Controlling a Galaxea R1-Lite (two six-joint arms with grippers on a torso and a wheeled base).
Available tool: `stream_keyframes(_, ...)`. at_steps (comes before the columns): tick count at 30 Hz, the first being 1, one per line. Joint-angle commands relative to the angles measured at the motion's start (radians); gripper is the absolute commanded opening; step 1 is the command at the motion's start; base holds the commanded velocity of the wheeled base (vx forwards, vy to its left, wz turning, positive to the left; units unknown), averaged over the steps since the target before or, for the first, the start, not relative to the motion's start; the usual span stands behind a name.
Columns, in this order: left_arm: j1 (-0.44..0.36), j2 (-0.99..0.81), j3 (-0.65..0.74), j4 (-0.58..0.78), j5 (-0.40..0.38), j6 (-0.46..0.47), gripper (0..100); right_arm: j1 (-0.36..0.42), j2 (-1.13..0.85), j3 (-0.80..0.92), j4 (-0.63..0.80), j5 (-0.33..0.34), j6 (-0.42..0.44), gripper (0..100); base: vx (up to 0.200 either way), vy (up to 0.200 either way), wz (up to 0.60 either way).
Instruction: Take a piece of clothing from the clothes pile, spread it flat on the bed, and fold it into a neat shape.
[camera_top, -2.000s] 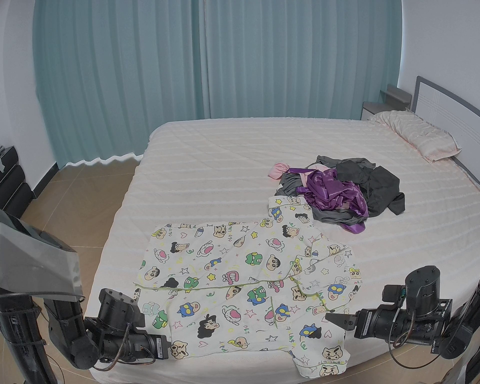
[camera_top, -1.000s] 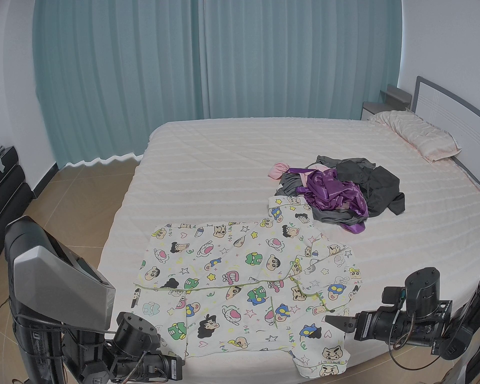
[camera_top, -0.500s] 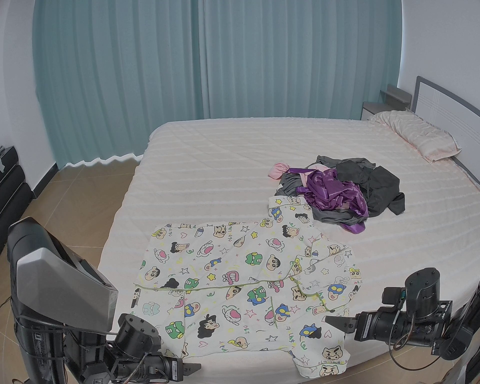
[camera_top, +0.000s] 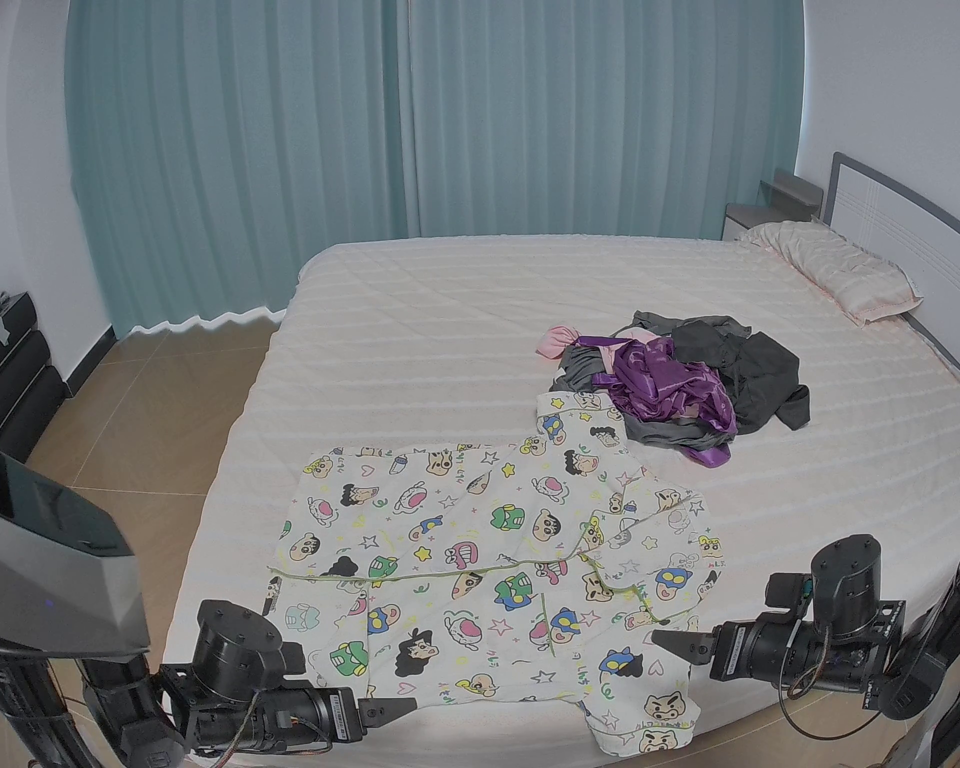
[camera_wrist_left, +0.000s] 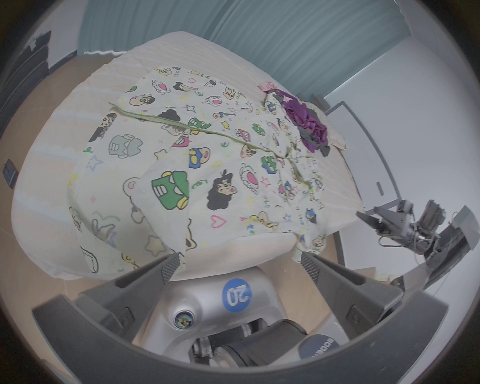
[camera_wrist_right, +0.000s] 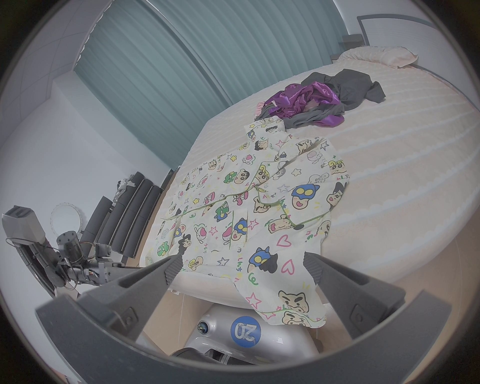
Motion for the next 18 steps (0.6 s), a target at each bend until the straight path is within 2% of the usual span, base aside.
stream_keyframes(1,0.0,-0.124,0.015,0.018,-0.039,-0.03,100,-0.001,0.0,0.0,-0.001,0.0,0.0,100,0.0,0.0,0.0)
stream_keyframes(5,0.048,-0.147,0.011,0.018,-0.033,-0.043,100,-0.001,0.001,0.0,0.001,0.0,0.0,100,0.0,0.0,0.0)
stream_keyframes(7,0.143,-0.135,-0.005,0.02,-0.03,-0.049,100,0.001,0.001,0.0,-0.001,0.0,0.0,100,0.0,0.0,0.0)
stream_keyframes(11,0.213,-0.093,-0.012,0.018,-0.008,-0.071,100,-0.001,0.0,0.0,-0.001,0.0,0.0,100,0.0,0.0,0.0)
stream_keyframes(12,0.236,-0.066,-0.02,0.018,0.002,-0.109,100,-0.001,0.0,0.0,-0.001,0.0,0.002,100,0.0,0.0,0.0)
stream_keyframes(16,0.244,-0.015,-0.052,0.017,0.019,-0.293,100,-0.001,0.006,-0.002,-0.001,0.002,0.005,100,0.0,0.0,0.0)
stream_keyframes(18,0.242,-0.006,-0.072,0.018,0.036,-0.326,100,-0.001,0.006,-0.002,-0.001,0.002,0.003,100,0.0,0.0,0.0)
